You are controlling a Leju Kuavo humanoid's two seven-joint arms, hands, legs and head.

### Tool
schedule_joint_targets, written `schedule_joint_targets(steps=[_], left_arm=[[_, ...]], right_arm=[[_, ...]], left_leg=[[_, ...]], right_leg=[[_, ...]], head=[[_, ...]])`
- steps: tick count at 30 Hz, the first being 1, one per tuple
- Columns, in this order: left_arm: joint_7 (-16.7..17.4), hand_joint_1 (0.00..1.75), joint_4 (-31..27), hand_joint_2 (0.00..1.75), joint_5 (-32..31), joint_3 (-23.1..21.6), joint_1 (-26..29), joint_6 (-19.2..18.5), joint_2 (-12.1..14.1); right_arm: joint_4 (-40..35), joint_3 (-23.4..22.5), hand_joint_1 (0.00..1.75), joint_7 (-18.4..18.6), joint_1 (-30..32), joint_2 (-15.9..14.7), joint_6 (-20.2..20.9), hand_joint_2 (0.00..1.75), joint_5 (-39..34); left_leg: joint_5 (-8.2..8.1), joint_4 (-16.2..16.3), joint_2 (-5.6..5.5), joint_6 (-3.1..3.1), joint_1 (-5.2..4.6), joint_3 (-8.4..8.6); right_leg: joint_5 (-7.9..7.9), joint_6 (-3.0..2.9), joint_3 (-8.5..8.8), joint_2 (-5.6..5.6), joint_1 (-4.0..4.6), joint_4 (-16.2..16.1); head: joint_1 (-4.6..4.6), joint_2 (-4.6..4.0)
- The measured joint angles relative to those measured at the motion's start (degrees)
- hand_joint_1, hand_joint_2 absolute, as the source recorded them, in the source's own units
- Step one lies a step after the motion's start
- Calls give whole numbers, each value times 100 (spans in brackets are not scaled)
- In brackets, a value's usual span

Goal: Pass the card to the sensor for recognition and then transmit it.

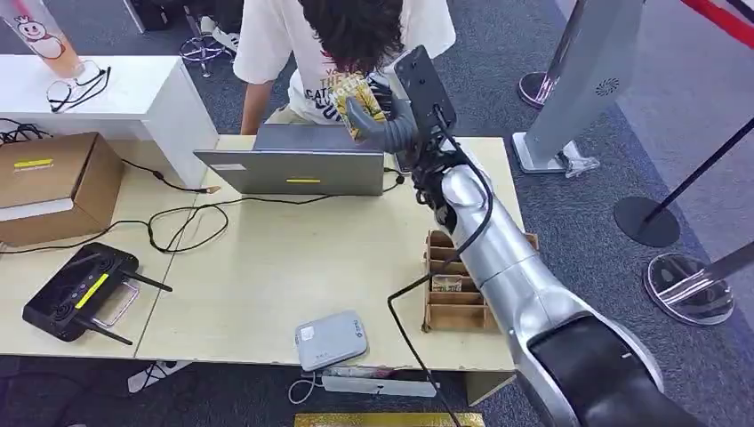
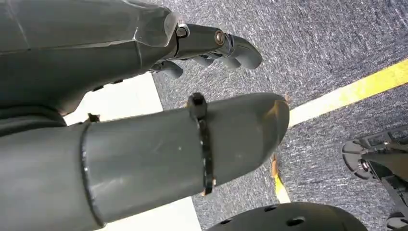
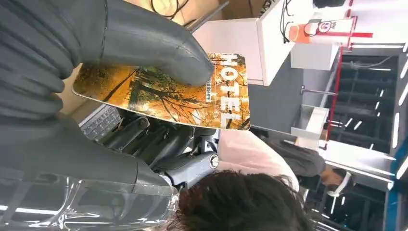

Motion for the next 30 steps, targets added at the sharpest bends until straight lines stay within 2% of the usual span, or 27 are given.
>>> schedule_joint_targets(steps=[20, 30], left_arm=[[157, 0, 0, 0, -55, -79, -121, 2, -61], [195, 0, 0, 0, -55, -118, -147, 4, -83]], right_arm=[[805, 20, 175, 229, -439, 7, 68, 175, 223], [1137, 28, 175, 254, -557, 7, -31, 175, 291]], left_leg=[[0, 1, 0, 0, 0, 1], [1, 2, 0, 0, 0, 2]], right_leg=[[1, 0, 1, 0, 0, 0], [1, 0, 0, 1, 0, 0]], head=[[0, 0], [0, 0]])
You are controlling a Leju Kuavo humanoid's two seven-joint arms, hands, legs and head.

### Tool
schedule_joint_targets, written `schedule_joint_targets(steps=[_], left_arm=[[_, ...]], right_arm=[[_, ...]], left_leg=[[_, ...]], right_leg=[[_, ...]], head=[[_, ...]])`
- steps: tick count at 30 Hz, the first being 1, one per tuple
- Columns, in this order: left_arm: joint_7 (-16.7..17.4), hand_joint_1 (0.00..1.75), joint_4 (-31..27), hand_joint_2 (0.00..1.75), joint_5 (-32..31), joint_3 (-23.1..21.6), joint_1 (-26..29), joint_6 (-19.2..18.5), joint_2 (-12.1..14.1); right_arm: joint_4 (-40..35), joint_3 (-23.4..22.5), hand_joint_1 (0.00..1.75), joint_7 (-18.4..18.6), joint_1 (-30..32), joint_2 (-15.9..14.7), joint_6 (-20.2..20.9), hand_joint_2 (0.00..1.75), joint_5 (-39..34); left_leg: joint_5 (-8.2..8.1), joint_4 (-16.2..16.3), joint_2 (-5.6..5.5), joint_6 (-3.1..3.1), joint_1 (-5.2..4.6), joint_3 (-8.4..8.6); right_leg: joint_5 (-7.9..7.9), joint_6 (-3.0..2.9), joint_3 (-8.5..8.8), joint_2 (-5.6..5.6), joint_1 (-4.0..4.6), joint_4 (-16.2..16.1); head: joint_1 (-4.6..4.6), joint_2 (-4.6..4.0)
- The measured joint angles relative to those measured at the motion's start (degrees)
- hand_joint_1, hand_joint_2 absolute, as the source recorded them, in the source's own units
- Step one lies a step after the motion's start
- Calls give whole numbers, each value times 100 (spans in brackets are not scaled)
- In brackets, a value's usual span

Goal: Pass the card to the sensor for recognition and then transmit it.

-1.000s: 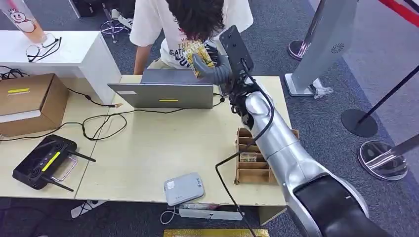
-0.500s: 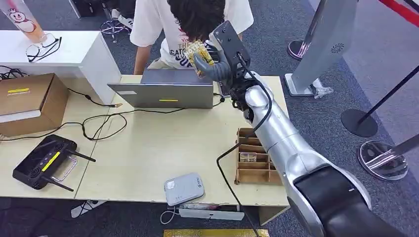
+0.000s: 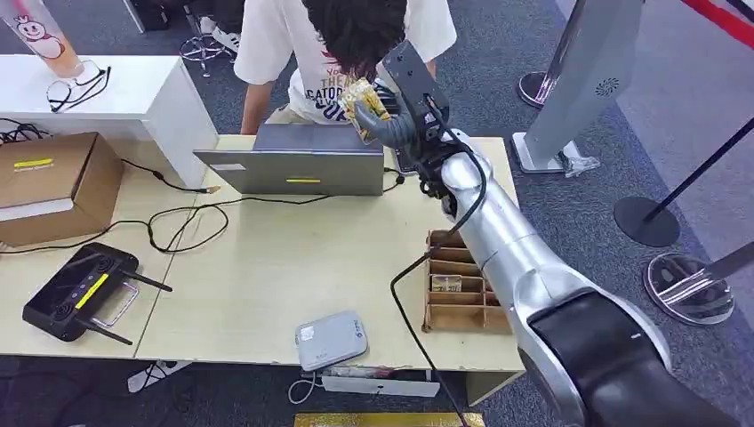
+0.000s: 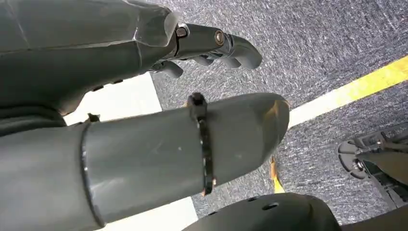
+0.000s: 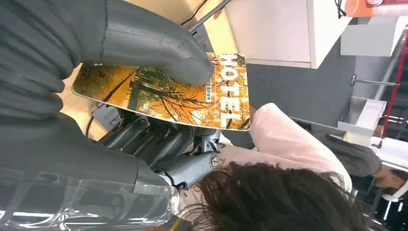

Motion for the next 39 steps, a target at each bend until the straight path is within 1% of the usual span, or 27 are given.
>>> schedule_joint_targets(steps=[19, 24, 39], left_arm=[[26, 0, 0, 0, 2, -33, -21, -4, -26], [70, 0, 0, 0, 2, -57, -48, -35, -28], [96, 0, 0, 0, 46, -166, -65, -44, -28]], right_arm=[[509, 0, 175, 85, -127, -2, -225, 175, 221], [660, 0, 175, 144, -126, -13, -332, 175, 452], [988, 0, 175, 245, -126, -52, -430, 175, 619]], left_leg=[[0, 0, 0, 0, 0, 2], [0, 0, 0, 0, 0, 3], [1, 1, 1, -1, 0, 3]], right_leg=[[1, 0, 0, 1, 0, 0], [1, 0, 0, 1, 0, 0], [1, 0, 0, 2, 0, 0]], head=[[0, 0], [0, 0], [0, 0]])
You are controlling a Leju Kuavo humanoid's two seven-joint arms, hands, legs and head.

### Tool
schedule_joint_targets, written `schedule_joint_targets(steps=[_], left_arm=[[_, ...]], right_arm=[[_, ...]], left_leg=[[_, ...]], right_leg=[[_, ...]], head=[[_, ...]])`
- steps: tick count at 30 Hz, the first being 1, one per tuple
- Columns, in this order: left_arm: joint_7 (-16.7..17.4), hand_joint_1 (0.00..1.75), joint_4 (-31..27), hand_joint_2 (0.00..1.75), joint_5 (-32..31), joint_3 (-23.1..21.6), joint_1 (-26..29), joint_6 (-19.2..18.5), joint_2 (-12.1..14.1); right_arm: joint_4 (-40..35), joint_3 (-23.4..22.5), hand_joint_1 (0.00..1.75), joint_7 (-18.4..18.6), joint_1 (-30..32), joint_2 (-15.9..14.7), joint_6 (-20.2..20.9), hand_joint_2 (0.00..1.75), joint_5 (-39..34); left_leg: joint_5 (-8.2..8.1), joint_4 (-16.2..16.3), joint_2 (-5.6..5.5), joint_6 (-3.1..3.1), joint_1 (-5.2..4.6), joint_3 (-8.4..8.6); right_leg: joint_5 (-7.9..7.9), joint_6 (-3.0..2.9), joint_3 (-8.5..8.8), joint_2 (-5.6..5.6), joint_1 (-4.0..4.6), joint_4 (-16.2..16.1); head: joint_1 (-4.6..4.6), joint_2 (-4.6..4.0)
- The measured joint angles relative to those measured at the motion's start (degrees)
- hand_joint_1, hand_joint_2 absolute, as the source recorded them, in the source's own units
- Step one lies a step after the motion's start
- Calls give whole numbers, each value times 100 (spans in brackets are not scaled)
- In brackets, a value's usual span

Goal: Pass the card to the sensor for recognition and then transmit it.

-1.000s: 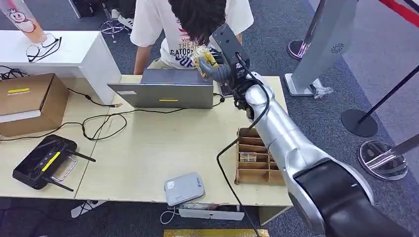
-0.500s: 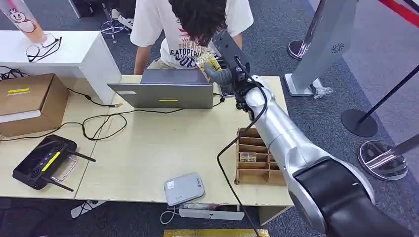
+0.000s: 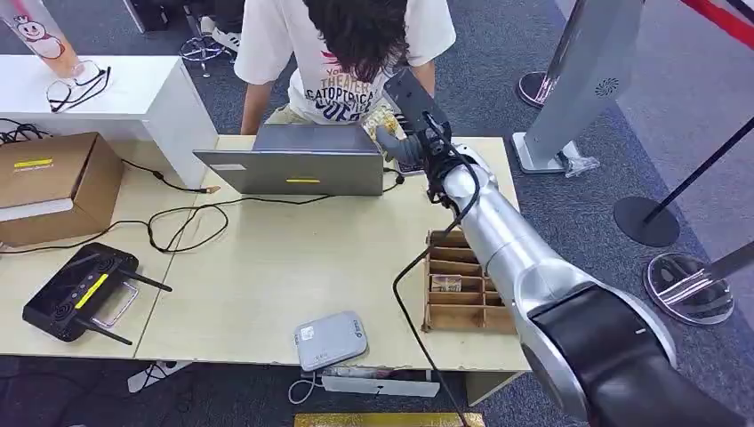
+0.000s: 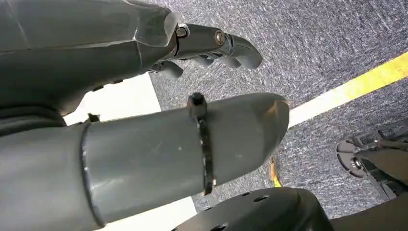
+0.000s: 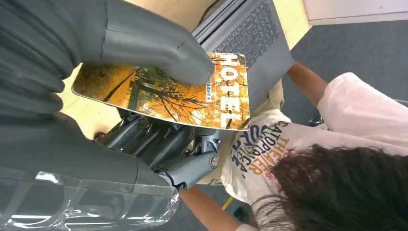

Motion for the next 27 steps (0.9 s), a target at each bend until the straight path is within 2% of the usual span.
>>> schedule_joint_targets(steps=[27], left_arm=[[0, 0, 0, 0, 33, -77, -5, -63, -44]], right_arm=[[179, -24, 175, 142, 0, -109, -140, 175, 181]], left_leg=[[2, 1, 0, 0, 0, 0]], right_leg=[[1, 0, 1, 1, 0, 0]], head=[[0, 0]])
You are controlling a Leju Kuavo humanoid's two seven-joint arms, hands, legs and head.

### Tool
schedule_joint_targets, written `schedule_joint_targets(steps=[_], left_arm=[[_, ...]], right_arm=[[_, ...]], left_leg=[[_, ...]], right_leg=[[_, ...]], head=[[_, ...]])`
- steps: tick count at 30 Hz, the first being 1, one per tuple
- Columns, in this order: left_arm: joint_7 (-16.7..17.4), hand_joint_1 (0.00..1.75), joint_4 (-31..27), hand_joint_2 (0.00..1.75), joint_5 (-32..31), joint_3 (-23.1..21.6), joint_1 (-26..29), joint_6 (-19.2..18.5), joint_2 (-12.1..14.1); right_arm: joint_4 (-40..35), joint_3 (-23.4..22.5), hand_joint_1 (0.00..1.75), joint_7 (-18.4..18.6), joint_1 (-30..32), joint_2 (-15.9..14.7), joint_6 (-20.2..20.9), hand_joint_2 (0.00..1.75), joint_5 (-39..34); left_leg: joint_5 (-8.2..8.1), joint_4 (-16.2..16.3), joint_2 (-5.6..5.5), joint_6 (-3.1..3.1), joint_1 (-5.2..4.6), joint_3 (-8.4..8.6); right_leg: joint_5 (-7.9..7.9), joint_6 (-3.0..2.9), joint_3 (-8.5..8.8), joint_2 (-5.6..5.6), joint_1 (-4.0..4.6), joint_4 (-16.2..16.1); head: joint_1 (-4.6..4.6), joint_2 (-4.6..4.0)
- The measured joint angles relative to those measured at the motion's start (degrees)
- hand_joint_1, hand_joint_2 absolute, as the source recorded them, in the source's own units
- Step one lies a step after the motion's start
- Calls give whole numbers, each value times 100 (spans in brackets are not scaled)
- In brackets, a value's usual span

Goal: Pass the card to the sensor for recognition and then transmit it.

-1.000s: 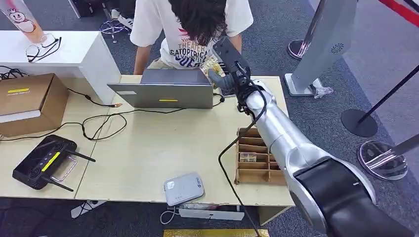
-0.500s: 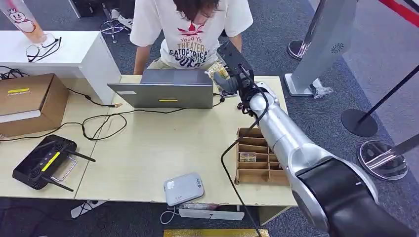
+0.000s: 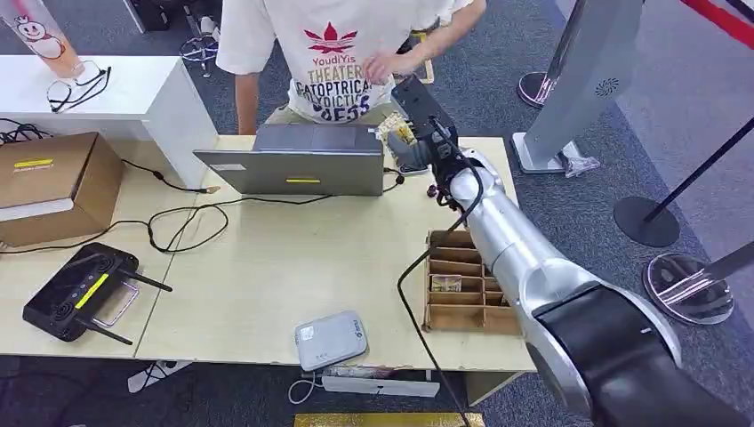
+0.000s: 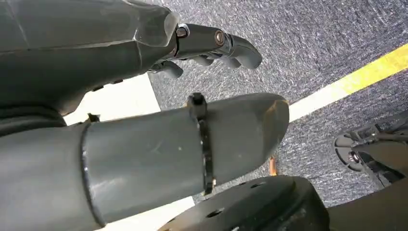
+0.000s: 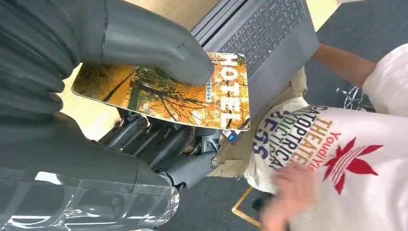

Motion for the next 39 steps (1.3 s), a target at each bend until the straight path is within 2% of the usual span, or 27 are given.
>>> schedule_joint_targets(steps=[19, 20, 21, 22, 39], left_arm=[[9, 0, 0, 0, 9, -70, -2, -22, -2], [9, 0, 0, 0, 9, -70, -2, -24, -2], [9, 0, 0, 0, 9, -70, -1, -24, -2], [9, 0, 0, 0, 13, -70, -1, -26, -2], [9, 0, 0, 0, 61, -74, -3, -31, -2]], right_arm=[[2, -68, 175, 15, 1, -22, -37, 175, 24], [2, -68, 168, 15, 1, -22, -37, 175, 24], [2, -70, 26, 17, 1, -22, -37, 175, 24], [2, -72, 3, 18, 1, -22, -37, 175, 30], [11, -94, 0, 120, 1, -20, 44, 175, 197]], left_leg=[[1, 0, -1, -1, 0, -1], [1, 0, -1, -1, 0, -1], [1, 0, -1, -1, 0, -1], [1, 0, -1, -1, 0, -1], [1, 0, 0, -1, 0, 0]], right_leg=[[0, 0, 2, -2, 0, 0], [0, 0, 2, -3, 0, 0], [0, 0, 2, -3, 0, 1], [0, 0, 2, -3, 0, 0], [1, -1, 2, -1, 0, 1]], head=[[0, 0], [0, 0], [0, 0], [0, 0], [0, 0]])
